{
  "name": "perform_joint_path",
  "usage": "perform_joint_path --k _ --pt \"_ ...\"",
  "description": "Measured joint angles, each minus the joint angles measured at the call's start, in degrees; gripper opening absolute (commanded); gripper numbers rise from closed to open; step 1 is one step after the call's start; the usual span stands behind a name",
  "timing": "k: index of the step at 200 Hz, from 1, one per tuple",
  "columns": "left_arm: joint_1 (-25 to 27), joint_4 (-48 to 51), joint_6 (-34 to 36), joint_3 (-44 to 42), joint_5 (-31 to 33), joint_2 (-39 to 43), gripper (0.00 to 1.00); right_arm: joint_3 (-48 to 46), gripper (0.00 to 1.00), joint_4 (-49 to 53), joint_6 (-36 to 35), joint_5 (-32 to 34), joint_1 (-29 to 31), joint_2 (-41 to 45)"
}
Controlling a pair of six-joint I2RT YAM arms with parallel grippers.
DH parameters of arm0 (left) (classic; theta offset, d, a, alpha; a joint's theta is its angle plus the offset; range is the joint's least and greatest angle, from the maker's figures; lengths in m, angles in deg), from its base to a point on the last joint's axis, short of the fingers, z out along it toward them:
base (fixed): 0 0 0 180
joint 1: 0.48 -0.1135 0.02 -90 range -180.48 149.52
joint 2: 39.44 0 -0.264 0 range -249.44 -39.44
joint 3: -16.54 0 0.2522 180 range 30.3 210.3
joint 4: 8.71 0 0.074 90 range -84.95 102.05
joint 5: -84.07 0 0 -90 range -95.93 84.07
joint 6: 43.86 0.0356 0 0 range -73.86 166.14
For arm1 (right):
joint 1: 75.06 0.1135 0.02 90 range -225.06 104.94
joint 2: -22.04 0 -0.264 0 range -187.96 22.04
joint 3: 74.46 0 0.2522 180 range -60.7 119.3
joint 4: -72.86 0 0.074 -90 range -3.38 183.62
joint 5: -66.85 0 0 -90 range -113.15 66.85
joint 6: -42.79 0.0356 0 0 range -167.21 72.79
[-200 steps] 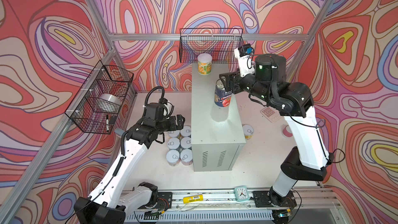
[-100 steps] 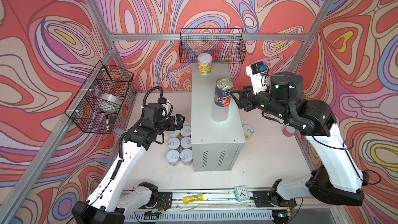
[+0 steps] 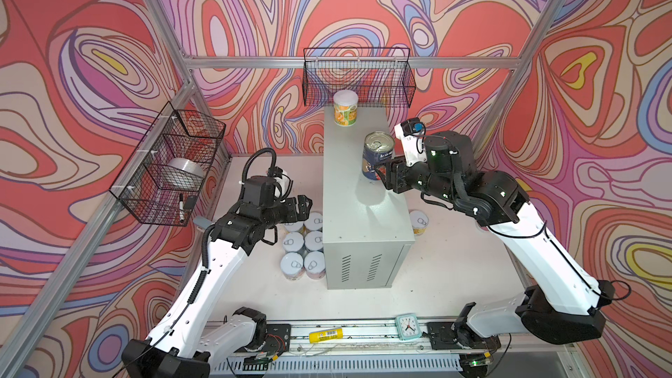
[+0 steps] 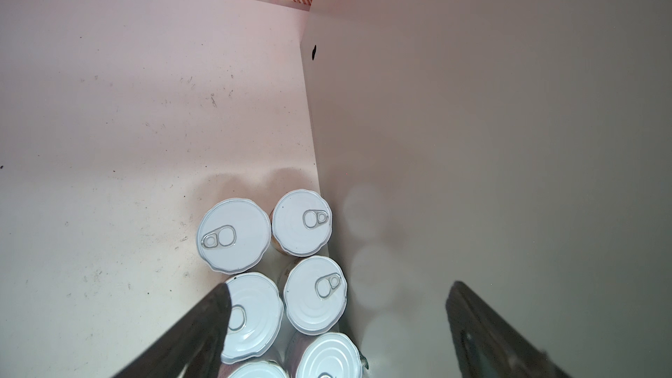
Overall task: Place and organize the canned foods onto the counter
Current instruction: 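Carry the can to the far end beside the yellow-green can and lower it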
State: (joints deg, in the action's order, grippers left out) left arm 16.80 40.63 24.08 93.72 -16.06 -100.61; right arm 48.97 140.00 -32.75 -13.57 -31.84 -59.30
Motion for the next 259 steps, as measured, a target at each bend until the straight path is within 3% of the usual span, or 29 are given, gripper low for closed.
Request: perform_joint_path --k 53,179,259 --pt "0.0 -1.1 0.0 -0.3 0.0 -0.5 0.92 4.3 0.66 -0.3 -0.9 2.2 -1.6 -6.5" --pt "0.0 -1.6 0.1 -0.7 0.3 -2.4 0.9 9.4 0.55 -7.4 -2.9 -0.5 -11.3 -15.9" --pt "0.0 -2.3 0.7 -0.7 1.0 -3.5 0.88 14.2 0.52 -13.0 -4.4 1.1 -12.5 -22.6"
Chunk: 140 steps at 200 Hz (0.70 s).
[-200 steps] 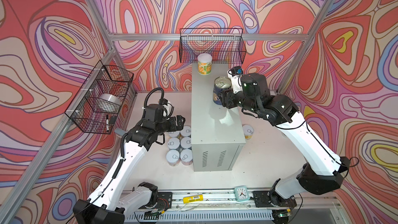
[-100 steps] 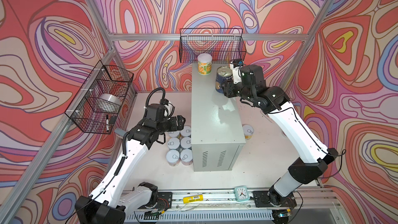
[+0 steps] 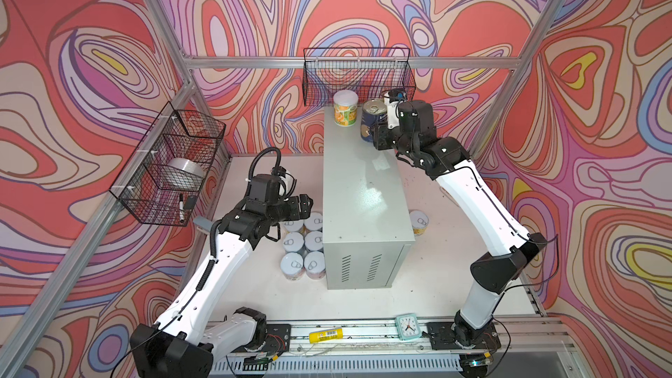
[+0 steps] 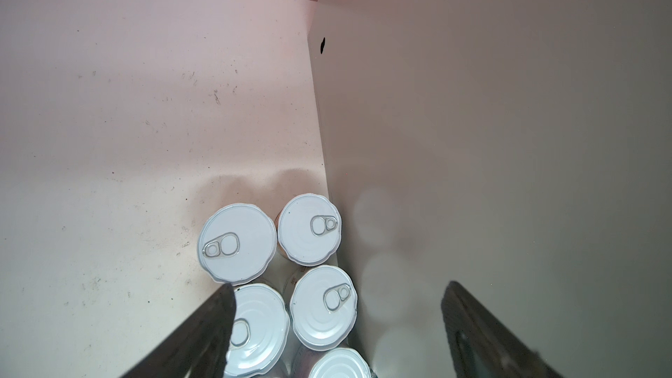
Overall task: Place and organize the canned foods onto the counter
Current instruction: 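Carry the can to the far end beside the yellow-green can and lower it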
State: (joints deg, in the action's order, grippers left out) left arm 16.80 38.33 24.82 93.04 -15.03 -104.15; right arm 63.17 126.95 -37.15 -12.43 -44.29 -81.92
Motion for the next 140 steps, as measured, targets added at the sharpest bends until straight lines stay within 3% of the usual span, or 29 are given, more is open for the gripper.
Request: perform_joint_path --k 140 --pt "0.0 -0.3 0.3 0.0 0.3 -1.4 0.88 5.8 0.51 -4.0 0.7 0.2 -2.6 -7.0"
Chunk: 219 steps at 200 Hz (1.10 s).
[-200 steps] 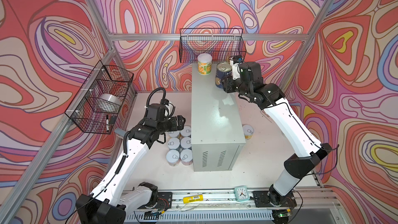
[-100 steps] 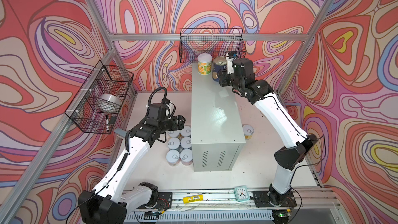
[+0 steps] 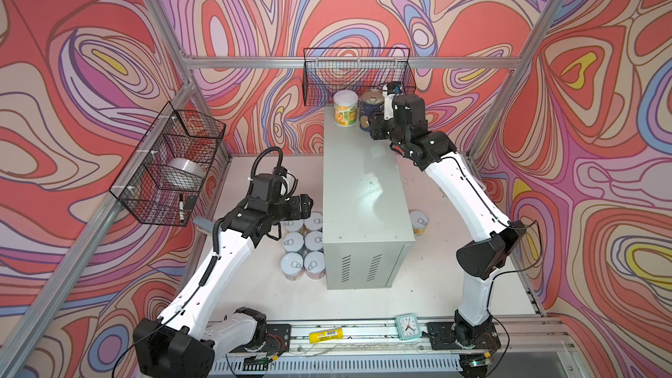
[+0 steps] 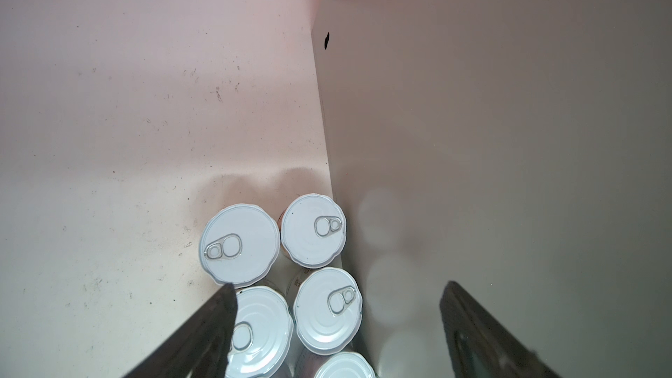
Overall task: Place and organize the canned foods onto the counter
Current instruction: 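Carry the can to the far end beside the yellow-green can and lower it, then open and withdraw the right gripper while the left gripper lowers toward the white-lidded cans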
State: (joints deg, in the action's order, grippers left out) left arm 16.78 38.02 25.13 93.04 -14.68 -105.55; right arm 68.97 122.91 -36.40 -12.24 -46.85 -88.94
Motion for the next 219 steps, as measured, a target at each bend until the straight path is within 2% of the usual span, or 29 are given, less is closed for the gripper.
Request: perform_joint_path --k 90,128,147,180,219 --pt "0.0 0.0 0.0 0.0 0.5 -0.3 0.9 1.7 0.51 -1.0 0.0 -0.9 -0.8 -2.0" --pt "0.0 0.0 0.0 0.0 0.9 0.1 0.92 0.1 0.68 -1.0 0.3 -2.8 -0.9 -0.2" --pt "0.0 0.0 -0.2 -0.3 0.9 0.3 0.92 -4.3 0.7 -1.2 0.8 -3.8 -0.9 4.2" --pt "0.0 0.0 -1.2 -2.8 0.9 2.5 0.91 -18.0 0.72 -2.6 2.0 -4.5 -0.9 18.7" --pt "1.5 0.9 -3.3 -6.8 2.6 7.4 0.9 -31.8 0.77 -2.1 3.7 -1.9 -0.9 33.9"
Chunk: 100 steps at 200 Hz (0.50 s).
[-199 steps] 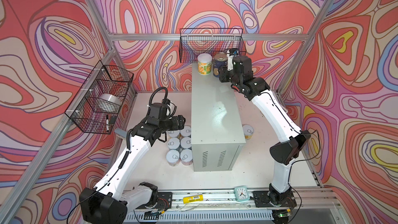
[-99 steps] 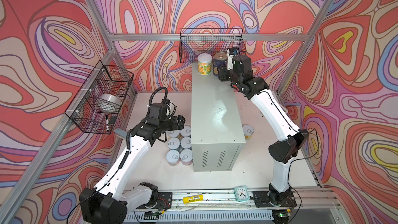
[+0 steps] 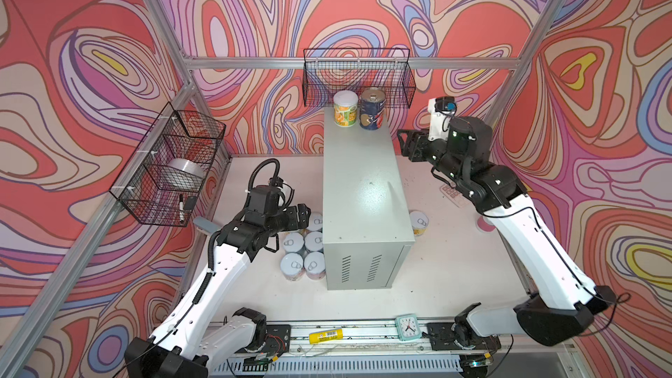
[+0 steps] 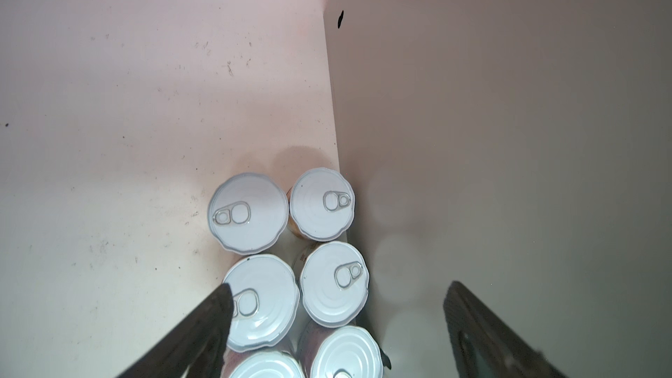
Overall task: Place and organize the canned foods onto the counter
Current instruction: 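Open and withdraw the right gripper while the left gripper lowers toward the white-lidded cans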
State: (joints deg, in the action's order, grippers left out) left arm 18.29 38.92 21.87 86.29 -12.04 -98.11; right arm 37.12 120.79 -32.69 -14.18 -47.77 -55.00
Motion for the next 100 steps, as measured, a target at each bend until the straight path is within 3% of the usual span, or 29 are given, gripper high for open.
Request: perform_joint_path --k 39,100 --pt "3.8 3.9 -4.0 -4.7 5.2 7.6 0.89 -14.0 0.79 4.4 2.1 4.1 -0.3 9.1" --pt "7.8 11.7 -12.3 -14.6 10.9 19.2 0.89 -30.6 0.79 9.4 9.3 4.7 -0.4 14.8"
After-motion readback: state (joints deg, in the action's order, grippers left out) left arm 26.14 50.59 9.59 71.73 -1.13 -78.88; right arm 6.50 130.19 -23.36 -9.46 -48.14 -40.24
